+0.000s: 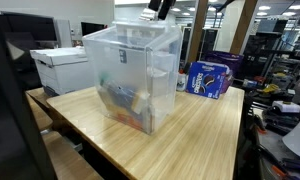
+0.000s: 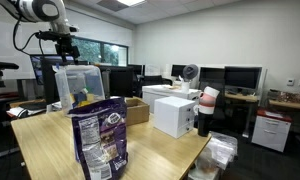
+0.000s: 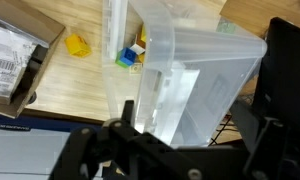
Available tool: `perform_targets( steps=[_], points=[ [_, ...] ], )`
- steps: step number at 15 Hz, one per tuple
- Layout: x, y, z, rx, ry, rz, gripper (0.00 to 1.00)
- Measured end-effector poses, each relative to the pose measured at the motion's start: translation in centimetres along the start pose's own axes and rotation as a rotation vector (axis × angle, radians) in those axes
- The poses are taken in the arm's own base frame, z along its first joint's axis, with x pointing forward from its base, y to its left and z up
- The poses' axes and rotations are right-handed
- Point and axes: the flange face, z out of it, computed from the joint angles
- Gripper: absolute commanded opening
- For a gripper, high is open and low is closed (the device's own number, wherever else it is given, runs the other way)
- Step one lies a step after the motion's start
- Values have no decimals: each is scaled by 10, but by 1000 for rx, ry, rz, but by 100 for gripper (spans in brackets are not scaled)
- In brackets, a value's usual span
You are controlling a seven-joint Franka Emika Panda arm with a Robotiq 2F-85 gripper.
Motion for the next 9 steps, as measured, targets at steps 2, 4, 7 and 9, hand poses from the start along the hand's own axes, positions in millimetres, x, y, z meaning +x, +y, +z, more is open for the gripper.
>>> perform_targets(
  steps=[2, 4, 7, 9],
  points=[
    [3, -8, -6, -15, 0, -18, 100],
    [6, -13, -9, -23, 0, -31, 100],
    [10, -23, -8, -17, -6, -49, 65],
    [11, -25, -4, -14, -14, -52, 54]
  ],
)
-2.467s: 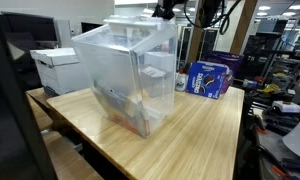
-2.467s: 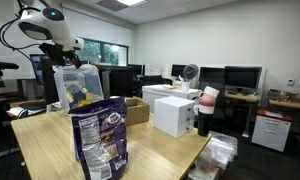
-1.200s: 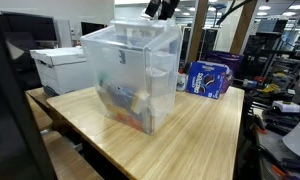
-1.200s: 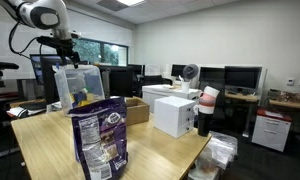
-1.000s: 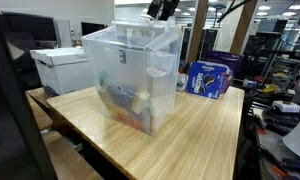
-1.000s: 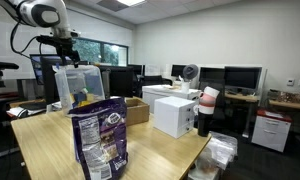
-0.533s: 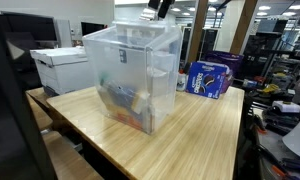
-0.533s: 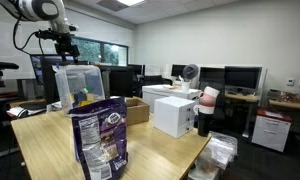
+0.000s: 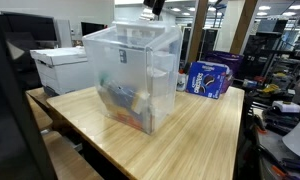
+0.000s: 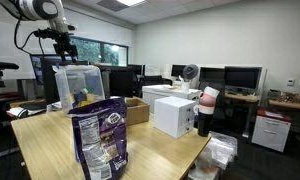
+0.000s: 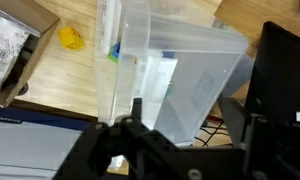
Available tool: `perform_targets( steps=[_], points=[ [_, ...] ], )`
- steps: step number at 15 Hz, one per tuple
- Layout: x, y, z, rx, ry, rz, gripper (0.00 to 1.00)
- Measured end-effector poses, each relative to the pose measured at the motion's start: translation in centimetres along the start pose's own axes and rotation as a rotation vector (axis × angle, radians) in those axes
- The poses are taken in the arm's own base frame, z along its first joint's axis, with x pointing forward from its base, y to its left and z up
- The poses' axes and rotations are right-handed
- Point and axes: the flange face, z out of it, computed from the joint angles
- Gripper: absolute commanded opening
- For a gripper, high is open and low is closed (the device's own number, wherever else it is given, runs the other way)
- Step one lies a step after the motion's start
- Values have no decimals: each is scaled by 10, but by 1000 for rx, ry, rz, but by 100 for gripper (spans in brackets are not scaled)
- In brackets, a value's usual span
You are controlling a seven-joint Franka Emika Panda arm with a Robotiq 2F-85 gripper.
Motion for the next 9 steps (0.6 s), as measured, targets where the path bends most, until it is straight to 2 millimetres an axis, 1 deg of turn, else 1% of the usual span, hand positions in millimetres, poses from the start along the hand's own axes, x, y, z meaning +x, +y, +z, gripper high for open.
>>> perform_targets(
  steps=[3, 4, 5, 6, 8, 9],
  points=[
    [1, -1, 7, 3, -13, -2, 38],
    [1, -1, 9, 3, -16, -1, 29],
    [2, 0, 12, 4, -21, 1, 25],
    [3, 1, 13, 4, -23, 2, 18],
    [3, 3, 15, 4, -26, 5, 6],
    [3, 4, 16, -2, -26, 2, 3]
  ],
)
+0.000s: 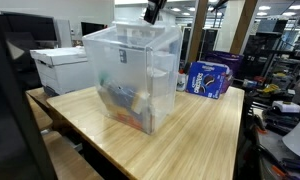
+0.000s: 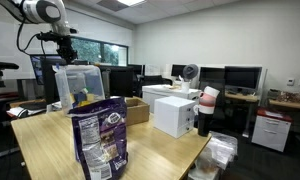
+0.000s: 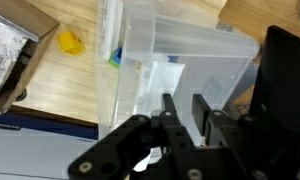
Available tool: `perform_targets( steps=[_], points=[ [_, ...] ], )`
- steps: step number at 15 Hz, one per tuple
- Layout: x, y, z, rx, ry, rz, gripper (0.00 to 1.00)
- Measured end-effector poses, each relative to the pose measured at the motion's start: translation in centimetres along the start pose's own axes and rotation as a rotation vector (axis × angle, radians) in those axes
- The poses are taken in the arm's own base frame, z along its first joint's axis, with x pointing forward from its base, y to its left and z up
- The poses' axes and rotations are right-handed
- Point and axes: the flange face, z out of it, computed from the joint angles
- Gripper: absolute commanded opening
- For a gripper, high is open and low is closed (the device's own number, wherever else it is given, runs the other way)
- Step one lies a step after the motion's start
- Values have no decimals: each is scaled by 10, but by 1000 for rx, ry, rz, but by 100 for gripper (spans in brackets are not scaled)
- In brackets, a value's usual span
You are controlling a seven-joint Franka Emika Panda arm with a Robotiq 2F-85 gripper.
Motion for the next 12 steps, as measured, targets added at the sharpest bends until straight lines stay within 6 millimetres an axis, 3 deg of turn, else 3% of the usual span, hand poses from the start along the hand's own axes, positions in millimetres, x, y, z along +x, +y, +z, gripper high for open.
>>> perform_targets(
  steps=[3, 4, 6, 7, 8, 10, 12],
  points=[
    [-2, -9, 2, -90, -4, -90, 0],
    [-8, -34, 7, -172, -19, -183, 0],
    [-12, -48, 11, -204, -29, -219, 0],
    [-16, -62, 16, -271, -52, -259, 26],
    [-17, -67, 19, -300, -64, -282, 29],
    [-22, -79, 29, -404, -107, -348, 50],
    [-25, -95, 33, -475, -135, -381, 64]
  ],
)
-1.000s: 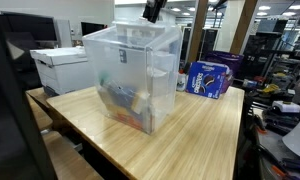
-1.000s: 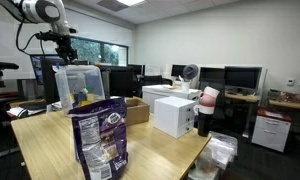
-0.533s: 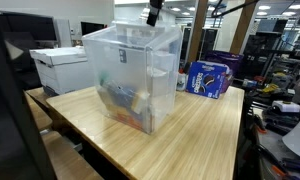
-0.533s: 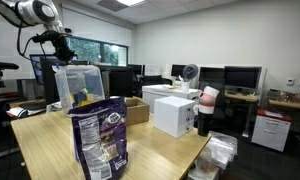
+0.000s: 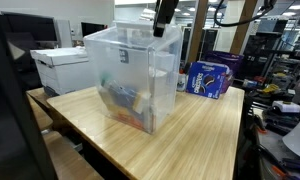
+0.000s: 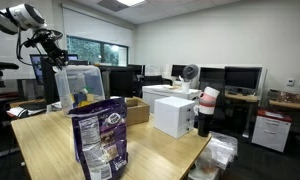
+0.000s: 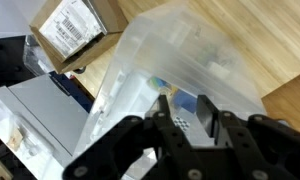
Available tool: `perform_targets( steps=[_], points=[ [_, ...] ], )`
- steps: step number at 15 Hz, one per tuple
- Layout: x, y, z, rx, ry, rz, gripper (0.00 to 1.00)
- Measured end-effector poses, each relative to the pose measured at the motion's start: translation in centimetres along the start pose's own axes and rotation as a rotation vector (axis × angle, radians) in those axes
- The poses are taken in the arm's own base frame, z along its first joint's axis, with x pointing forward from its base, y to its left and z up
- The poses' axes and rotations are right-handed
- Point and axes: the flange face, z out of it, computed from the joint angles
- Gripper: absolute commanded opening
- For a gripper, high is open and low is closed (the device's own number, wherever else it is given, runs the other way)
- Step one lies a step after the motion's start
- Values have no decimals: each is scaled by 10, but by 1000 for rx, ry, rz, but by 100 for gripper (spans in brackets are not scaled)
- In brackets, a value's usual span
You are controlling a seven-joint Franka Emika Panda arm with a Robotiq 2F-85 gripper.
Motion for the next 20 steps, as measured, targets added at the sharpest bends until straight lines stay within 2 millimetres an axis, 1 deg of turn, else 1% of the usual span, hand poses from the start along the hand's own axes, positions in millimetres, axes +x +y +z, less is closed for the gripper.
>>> perform_targets(
  steps=[1, 4, 5, 8, 14, 17, 20],
  points=[
    [3, -7, -1, -27, -25, -10, 76],
    [11, -17, -2, -68, -55, -31, 95],
    [13, -20, -1, -86, -65, -38, 97],
    [18, -26, 2, -139, -90, -58, 100],
    [24, -31, 15, -248, -164, -80, 100],
    [27, -26, 23, -289, -212, -76, 100],
    [32, -14, 32, -321, -246, -59, 100]
  ],
)
